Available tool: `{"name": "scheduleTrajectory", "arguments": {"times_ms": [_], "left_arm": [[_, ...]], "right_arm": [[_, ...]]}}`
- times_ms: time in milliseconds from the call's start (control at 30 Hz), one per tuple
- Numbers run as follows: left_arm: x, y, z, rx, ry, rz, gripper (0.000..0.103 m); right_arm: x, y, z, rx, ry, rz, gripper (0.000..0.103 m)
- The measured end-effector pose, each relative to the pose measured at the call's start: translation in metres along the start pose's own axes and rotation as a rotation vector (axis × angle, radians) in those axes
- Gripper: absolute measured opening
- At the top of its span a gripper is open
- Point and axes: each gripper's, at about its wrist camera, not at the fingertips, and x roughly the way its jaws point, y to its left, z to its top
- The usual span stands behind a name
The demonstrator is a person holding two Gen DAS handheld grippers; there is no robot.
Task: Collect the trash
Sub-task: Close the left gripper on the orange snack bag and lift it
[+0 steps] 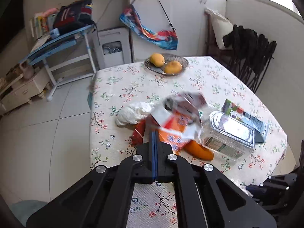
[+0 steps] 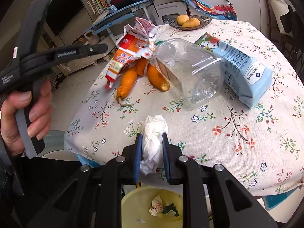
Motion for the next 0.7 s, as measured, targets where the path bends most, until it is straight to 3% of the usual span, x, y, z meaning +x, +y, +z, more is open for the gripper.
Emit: {"name": "scheduleTrajectory", "arguments": {"times_ms": [33,100,133,167,233,267,400,500,567,600,700], "left_arm": [[0.001,-0.001,0.000,0.013,0.004,-0.001,0.002],[0.008,-0.004,-0.002,0.054,0.046,-0.046,0.014],[0.010,-0.007,-0.004,0.083,0.055,-0.025,0.036],[0.011,-0.010,-0.006,0.110,0.049,-0.001,0.066],[0.014,-0.016,-0.008,0.180,0.008,0.059,0.079],[0.017,-0.016,-0.007,0.187,0.012,0.070,0.080],[0.040,-0.009,0.001,0.129,0.059,0.082,0.082],[0.054,-0.010,0.005,0.102,0.084,0.033,0.078],[0.059,-0.012,0.006,0.078,0.115,-0.040,0.036],[0.059,-0.014,0.007,0.073,0.119,-0.043,0.035],[0.053,-0.014,0.007,0.073,0.101,-0.023,0.019]], "right_arm": [[0.000,0.000,0.000,0.002,0.001,0.002,0.021],[-0.001,0.002,-0.002,0.006,0.004,0.007,0.021],[-0.001,0.002,-0.002,0.006,0.004,0.009,0.021],[-0.002,0.002,-0.003,0.006,0.003,0.011,0.021],[0.000,0.000,-0.002,0.011,0.003,0.017,0.021],[0.000,-0.001,-0.001,0.015,0.003,0.020,0.021],[0.002,-0.002,0.000,0.015,-0.001,0.027,0.022],[0.001,-0.003,-0.002,0.019,-0.003,0.035,0.022],[0.001,-0.004,-0.003,0.023,-0.004,0.040,0.022],[0.001,-0.004,-0.003,0.023,-0.004,0.041,0.022],[0.001,-0.004,-0.003,0.024,-0.007,0.043,0.022]]}}
